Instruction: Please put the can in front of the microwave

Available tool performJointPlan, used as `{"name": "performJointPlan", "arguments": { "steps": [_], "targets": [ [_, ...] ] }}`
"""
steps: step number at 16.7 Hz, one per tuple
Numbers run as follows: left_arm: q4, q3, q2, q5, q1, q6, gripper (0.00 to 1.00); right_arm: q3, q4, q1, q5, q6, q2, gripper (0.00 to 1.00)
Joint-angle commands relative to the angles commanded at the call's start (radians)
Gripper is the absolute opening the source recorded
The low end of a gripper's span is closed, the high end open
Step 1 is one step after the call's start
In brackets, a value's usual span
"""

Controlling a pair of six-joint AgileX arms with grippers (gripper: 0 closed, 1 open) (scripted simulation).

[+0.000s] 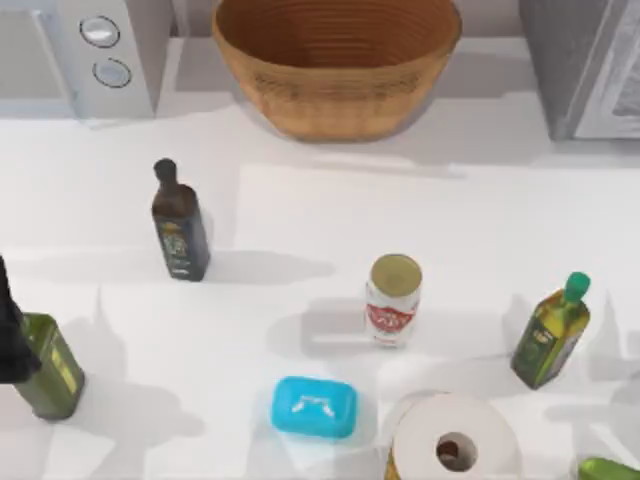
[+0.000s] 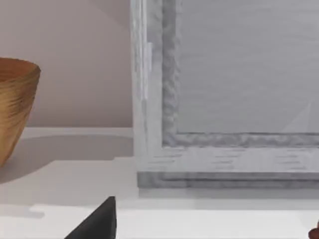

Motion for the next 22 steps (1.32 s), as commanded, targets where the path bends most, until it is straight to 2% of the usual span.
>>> {"name": "performJointPlan", "arguments": {
  "steps": [4,8,13,22],
  "targets": [
    [-0.023,0.03,0.03,0.003,-0.017,0.0,1.0,0.0,0.0,0.0,0.0,0.0,0.0,1.0],
    [-0.153,0.216,0.212,0.009,-0.104,0.0,1.0,0.0,0.0,0.0,0.0,0.0,0.0,1.0],
    [-0.437,0.654,0.661,0.011,-0.271,-0.002,1.0,0.0,0.0,0.0,0.0,0.0,0.0,1.0],
    [-1.051,1.564,1.717,0.016,-0.606,-0.014,1.0,0.0,0.0,0.0,0.0,0.0,0.0,1.0]
  ]
}}
